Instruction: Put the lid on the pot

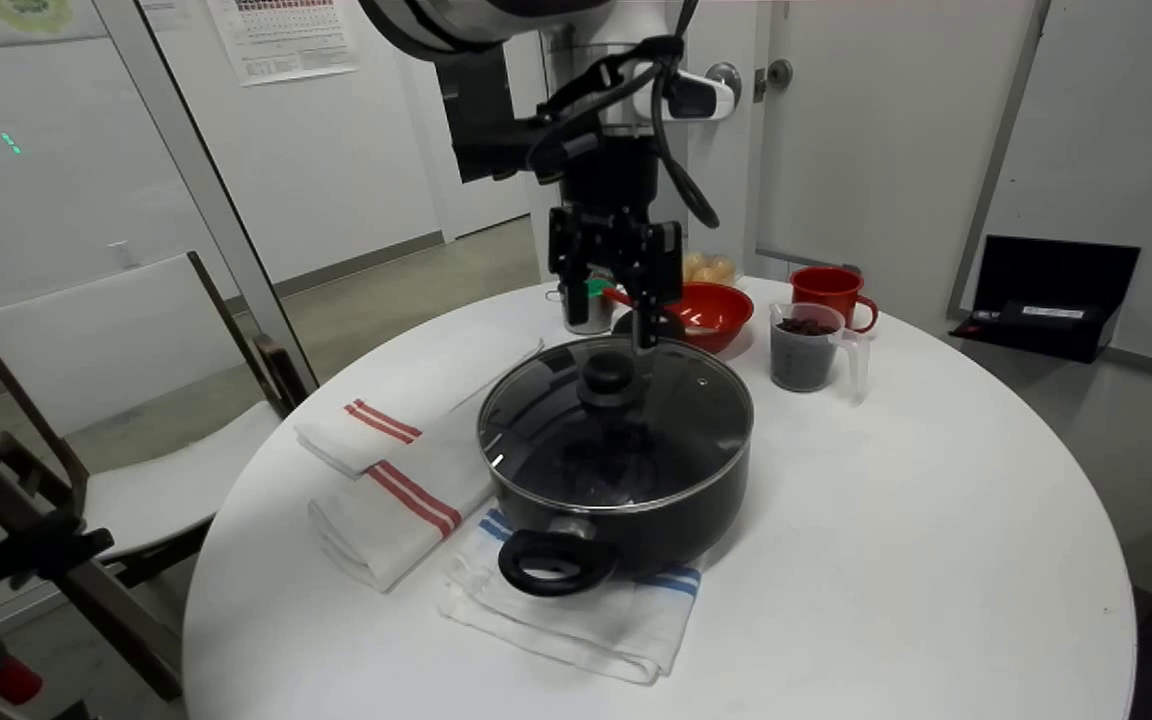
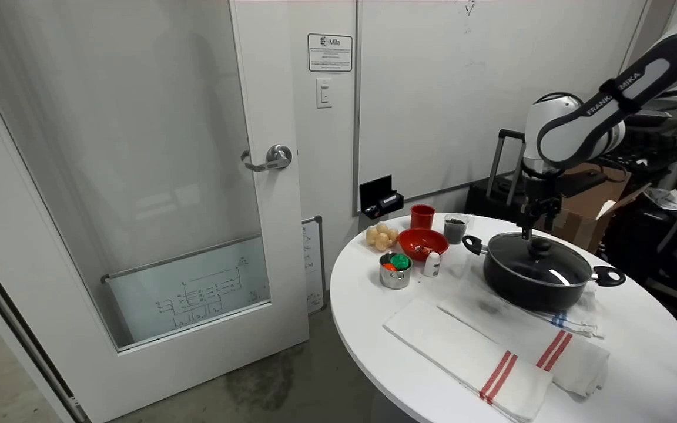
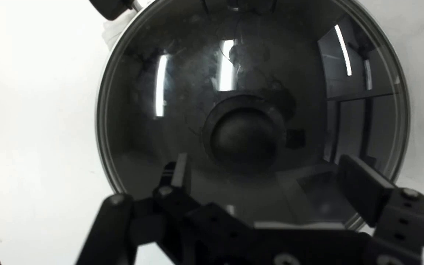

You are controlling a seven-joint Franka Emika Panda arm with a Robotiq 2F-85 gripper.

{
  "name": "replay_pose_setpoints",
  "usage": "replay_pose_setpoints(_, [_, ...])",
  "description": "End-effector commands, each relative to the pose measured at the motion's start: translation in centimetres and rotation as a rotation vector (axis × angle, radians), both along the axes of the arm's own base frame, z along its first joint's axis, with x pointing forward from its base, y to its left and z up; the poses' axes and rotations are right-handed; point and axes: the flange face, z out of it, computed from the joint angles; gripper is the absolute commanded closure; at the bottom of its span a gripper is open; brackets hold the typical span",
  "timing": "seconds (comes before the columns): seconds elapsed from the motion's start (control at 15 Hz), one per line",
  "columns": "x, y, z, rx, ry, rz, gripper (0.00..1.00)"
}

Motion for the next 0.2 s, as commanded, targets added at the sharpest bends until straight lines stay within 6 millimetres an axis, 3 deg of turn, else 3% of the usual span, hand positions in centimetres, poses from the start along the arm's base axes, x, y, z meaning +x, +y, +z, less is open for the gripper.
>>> replay_pose_setpoints(0.0, [-0.63,1.07,2.8,-0.015,-0.015,-0.022,0.0])
replay_pose_setpoints(0.13, [-0.86,1.54,3.76,-0.023,-0.027,-0.027,0.0])
